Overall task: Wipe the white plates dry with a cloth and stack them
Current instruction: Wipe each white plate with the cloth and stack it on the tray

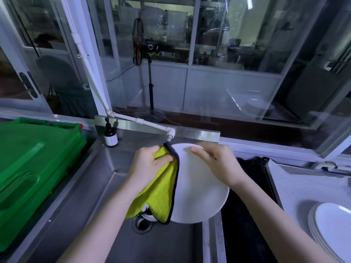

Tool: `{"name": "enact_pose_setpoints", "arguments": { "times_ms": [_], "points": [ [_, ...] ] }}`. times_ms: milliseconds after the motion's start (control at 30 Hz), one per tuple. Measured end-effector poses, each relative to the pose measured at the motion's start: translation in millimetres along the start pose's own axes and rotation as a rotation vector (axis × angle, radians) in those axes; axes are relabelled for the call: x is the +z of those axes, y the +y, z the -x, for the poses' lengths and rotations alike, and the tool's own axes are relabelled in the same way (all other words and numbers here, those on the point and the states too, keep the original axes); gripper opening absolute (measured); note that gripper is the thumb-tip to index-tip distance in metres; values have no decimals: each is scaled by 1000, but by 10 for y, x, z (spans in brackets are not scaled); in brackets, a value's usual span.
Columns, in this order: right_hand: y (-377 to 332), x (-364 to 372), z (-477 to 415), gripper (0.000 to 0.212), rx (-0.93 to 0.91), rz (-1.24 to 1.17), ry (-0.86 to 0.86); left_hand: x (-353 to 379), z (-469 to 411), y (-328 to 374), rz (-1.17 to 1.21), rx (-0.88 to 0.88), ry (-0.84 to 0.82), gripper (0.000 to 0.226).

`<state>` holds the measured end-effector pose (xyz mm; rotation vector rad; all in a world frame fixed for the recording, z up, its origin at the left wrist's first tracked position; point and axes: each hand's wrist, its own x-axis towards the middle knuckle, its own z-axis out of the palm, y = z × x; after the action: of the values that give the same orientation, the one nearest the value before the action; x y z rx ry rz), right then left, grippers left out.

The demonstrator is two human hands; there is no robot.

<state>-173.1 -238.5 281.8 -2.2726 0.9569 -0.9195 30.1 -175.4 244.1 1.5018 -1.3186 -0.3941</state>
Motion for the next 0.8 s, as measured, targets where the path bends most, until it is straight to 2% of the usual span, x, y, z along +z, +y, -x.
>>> {"name": "enact_pose_setpoints", "arguments": {
  "times_ms": [133, 167, 267, 333, 433, 500, 533, 600, 733, 767, 800],
  "points": [
    [98, 90, 94, 46, 293, -325, 341, 50, 140, -202, 283, -288, 189, 30],
    [108, 145, 120, 45, 350, -358, 364, 64, 185, -239, 319, -341, 195, 27],
    [114, 168, 173, 48, 314, -290, 280, 6, 221, -316, 278, -364, 117, 18],
    [89, 76, 135, 49, 203, -234, 175, -57, 169, -288, 178, -283, 27, 18],
    [-14, 80, 49, 49, 7, 10, -72, -55, 100, -126, 20, -102, -137, 27],
    [-31, 100, 33, 49, -50, 60, -99, -14, 95, -54, -25, -47, -208, 36],
    [-9, 87, 29, 49, -34, 35, -72, -15, 100, -59, -4, -68, -184, 35],
    [29, 46, 42, 49, 81, -92, 59, -23, 124, -135, 144, -217, -25, 26],
    [-71, 346, 163, 48, 508, -530, 605, 218, 324, -163, 488, -607, 368, 26],
    [-94, 469, 205, 48, 584, -612, 681, 265, 358, -147, 513, -648, 432, 27],
    [-92, 554, 249, 48, 616, -647, 687, 283, 366, -153, 536, -670, 453, 26]
  ]
}}
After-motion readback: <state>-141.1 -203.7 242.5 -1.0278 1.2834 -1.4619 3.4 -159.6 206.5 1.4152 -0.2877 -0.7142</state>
